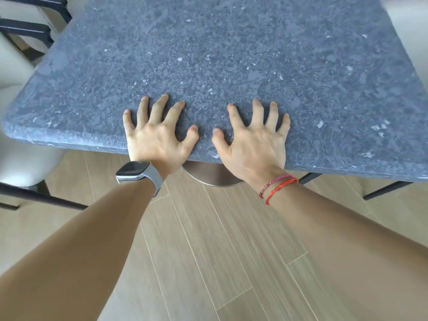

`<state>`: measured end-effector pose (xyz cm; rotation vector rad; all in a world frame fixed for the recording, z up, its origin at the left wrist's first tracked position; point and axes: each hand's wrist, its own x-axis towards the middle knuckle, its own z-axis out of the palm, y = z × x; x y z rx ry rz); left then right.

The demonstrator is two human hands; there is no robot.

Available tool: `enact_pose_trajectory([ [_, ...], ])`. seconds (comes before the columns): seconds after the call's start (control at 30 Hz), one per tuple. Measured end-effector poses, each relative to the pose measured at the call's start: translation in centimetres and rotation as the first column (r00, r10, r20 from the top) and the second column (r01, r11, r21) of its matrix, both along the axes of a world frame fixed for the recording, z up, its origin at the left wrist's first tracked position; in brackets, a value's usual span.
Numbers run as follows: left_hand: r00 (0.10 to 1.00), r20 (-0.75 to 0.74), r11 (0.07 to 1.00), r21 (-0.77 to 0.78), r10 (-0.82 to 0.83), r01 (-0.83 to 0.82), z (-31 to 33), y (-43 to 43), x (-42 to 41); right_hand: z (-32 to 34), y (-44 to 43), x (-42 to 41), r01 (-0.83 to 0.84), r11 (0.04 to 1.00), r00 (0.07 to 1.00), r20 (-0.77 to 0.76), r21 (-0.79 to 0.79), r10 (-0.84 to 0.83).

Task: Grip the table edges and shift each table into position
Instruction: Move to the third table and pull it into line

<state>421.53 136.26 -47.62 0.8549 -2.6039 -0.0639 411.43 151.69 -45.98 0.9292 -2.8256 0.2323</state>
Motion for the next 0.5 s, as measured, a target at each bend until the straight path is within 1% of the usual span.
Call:
enact_pose_trajectory([
  [0.17, 1.000, 0.018, 1.000, 0.017, 0.003, -0.003, 0.07, -0.10, 0.06, 0.16, 0.03, 0.03, 0.003, 1.000, 0.999, 0.035, 0.018, -0.004],
  [0.4, 1.000, 0.019, 1.000, 0.007, -0.015, 0.015, 0.16, -0.38, 0.11, 0.15, 0.02, -0.02, 0.010, 1.000, 1.000, 0.003, 0.012, -0.010],
  [0.5, 0.998, 0.050, 0.998, 0.056, -0.028, 0.025, 0.54, -0.59, -0.11, 0.08, -0.12, -0.31, 0.024, 1.000, 1.000, 0.004, 0.018, -0.024],
])
